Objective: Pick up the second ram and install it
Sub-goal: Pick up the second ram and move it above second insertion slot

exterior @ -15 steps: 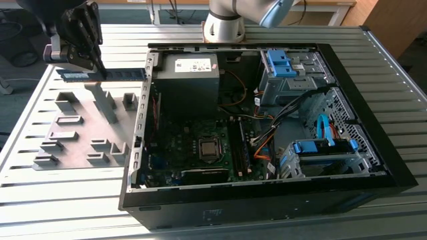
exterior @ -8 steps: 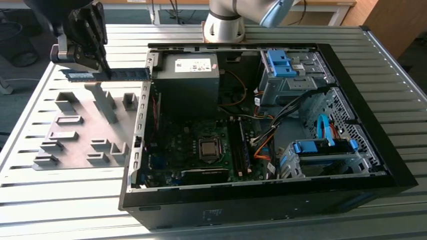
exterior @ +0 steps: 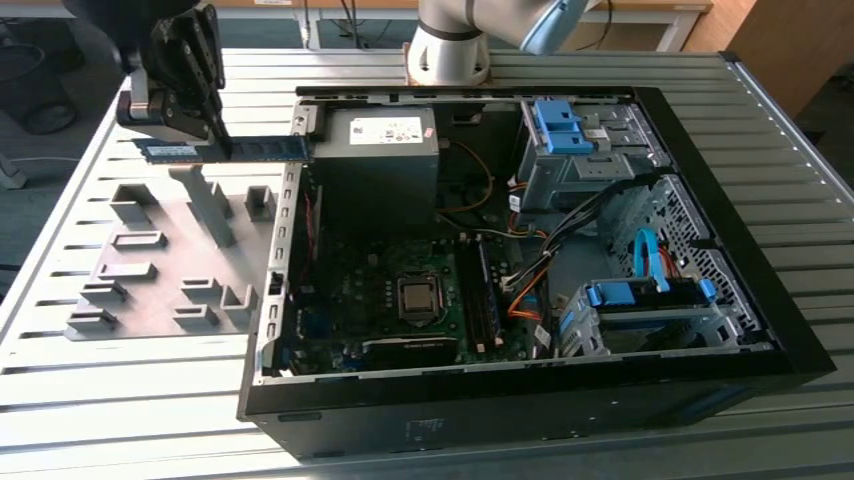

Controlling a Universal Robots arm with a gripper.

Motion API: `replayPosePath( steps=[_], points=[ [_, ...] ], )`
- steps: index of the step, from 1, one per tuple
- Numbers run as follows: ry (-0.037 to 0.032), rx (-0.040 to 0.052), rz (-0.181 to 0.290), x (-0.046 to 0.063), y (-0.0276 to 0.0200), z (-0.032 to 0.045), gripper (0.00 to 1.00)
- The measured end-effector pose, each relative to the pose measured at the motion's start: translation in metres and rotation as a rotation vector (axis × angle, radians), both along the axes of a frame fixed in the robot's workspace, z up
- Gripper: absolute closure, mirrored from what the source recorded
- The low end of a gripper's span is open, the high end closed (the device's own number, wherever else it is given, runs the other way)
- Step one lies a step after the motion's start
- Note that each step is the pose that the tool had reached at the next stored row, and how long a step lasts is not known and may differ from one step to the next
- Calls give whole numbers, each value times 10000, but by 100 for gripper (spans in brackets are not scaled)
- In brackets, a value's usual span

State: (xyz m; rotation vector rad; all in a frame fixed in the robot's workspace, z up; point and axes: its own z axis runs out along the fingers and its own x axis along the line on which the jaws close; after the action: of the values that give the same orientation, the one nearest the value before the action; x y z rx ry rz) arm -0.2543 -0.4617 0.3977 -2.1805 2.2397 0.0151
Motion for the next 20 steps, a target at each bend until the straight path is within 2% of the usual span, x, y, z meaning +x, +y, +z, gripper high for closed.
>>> replayPosePath(
  steps=[20],
  points=[
    [0, 0, 0, 164, 0, 0, 86]
  ],
)
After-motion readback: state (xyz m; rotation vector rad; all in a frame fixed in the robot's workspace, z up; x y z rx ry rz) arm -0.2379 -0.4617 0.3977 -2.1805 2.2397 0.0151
